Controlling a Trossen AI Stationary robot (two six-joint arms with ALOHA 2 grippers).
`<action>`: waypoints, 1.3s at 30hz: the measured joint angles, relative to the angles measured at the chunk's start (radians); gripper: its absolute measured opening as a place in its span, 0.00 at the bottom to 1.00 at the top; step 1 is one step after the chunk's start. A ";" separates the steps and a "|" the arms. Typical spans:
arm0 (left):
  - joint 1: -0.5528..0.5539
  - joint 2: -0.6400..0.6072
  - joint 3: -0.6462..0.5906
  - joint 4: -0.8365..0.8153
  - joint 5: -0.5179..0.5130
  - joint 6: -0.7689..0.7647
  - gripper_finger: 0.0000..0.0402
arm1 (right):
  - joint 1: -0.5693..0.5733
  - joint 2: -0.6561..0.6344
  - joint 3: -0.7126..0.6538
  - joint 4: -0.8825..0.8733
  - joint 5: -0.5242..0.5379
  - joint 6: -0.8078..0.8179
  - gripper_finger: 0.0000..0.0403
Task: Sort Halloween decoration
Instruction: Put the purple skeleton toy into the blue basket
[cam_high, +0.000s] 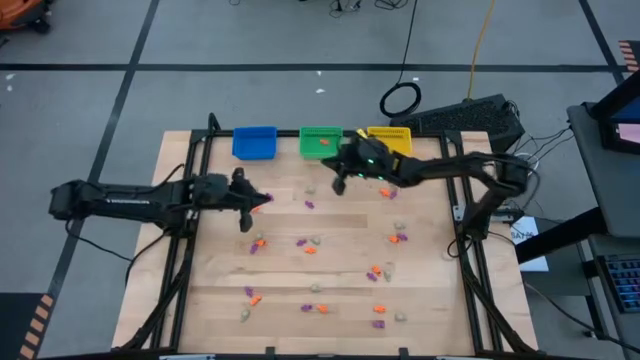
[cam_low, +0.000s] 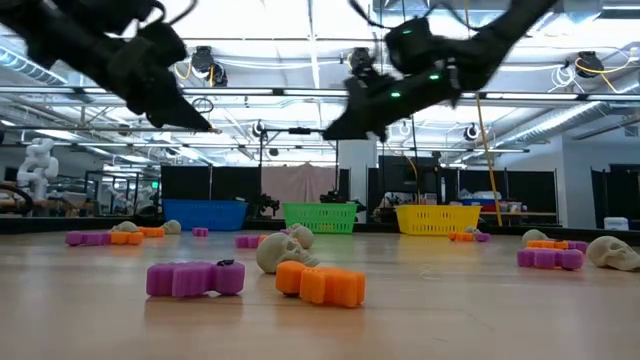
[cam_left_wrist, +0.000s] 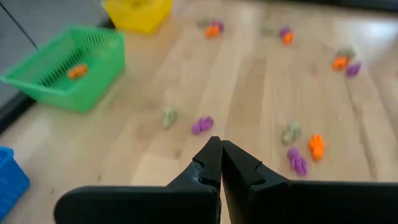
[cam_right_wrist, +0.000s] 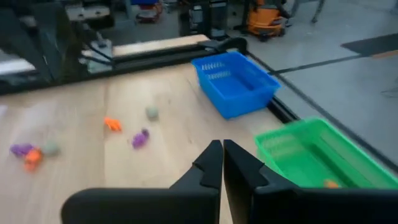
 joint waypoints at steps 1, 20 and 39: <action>0.012 0.027 0.025 -0.036 0.014 0.000 0.03 | 0.005 -0.036 -0.037 0.003 0.009 -0.010 0.00; -0.084 0.601 0.280 0.023 0.184 -0.126 0.19 | 0.022 -0.371 -0.383 0.049 0.032 -0.076 0.00; -0.281 0.859 0.278 0.175 0.012 -0.349 0.44 | 0.048 -0.359 -0.385 0.086 0.057 -0.113 0.00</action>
